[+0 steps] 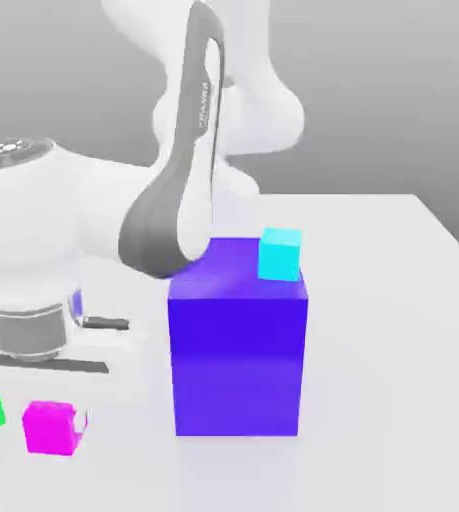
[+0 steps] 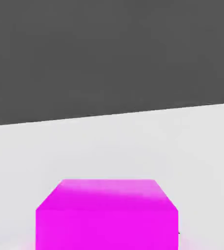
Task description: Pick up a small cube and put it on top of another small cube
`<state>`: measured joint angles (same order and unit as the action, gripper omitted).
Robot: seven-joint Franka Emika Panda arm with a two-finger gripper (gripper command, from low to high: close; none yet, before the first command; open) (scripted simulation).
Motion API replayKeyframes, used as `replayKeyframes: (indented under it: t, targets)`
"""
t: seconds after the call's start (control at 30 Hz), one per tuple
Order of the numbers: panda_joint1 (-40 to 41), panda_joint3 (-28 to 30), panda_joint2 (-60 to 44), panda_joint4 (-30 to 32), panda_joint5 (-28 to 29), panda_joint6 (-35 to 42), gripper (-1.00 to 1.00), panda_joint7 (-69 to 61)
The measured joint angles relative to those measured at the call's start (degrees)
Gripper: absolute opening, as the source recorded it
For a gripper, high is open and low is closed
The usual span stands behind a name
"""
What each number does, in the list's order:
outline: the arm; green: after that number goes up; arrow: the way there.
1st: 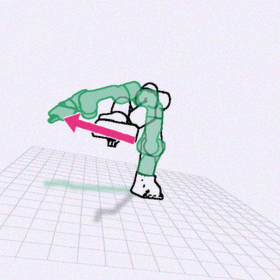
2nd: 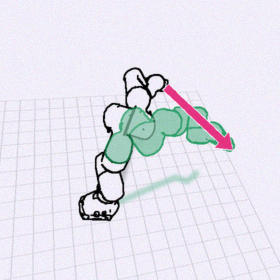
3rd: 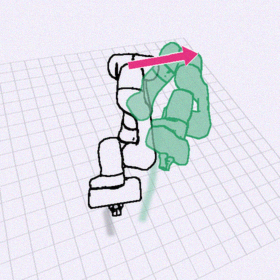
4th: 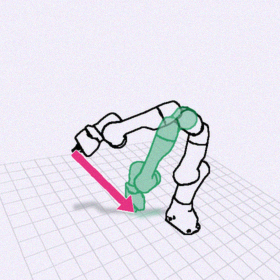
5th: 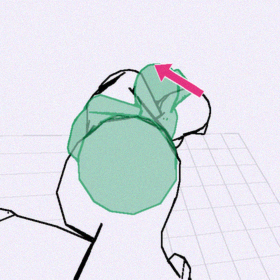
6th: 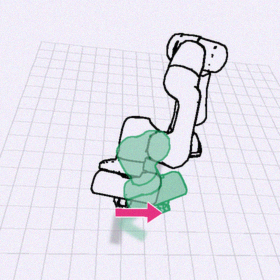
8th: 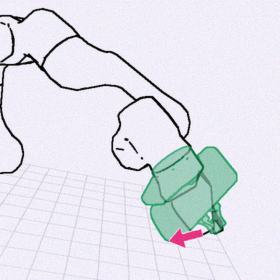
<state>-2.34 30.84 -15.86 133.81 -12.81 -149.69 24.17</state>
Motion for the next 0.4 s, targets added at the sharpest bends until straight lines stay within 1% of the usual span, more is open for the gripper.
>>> replayKeyframes:
  t: [0.07,0.1,0.13,0.2,0.27,0.3,0.4]
  targets:
    - [2.7,3.9,0.8,0.9,-0.6,1.3,-1.0,2.9]
    - [3.9,5.8,2.0,2.3,-0.8,2.0,-1.0,4.4]
    - [5.3,6.7,2.0,3.2,-2.3,1.8,-1.0,4.7]
    - [8.1,5.1,-0.9,3.6,-6.8,-0.1,-1.0,2.5]
    - [11.0,1.8,-4.8,3.3,-11.6,-2.9,-1.0,-0.7]
    - [12.0,0.7,-6.0,3.1,-13.0,-3.8,1.0,-1.6]
    - [12.0,0.7,-6.0,3.1,-13.0,-3.8,1.0,-1.6]
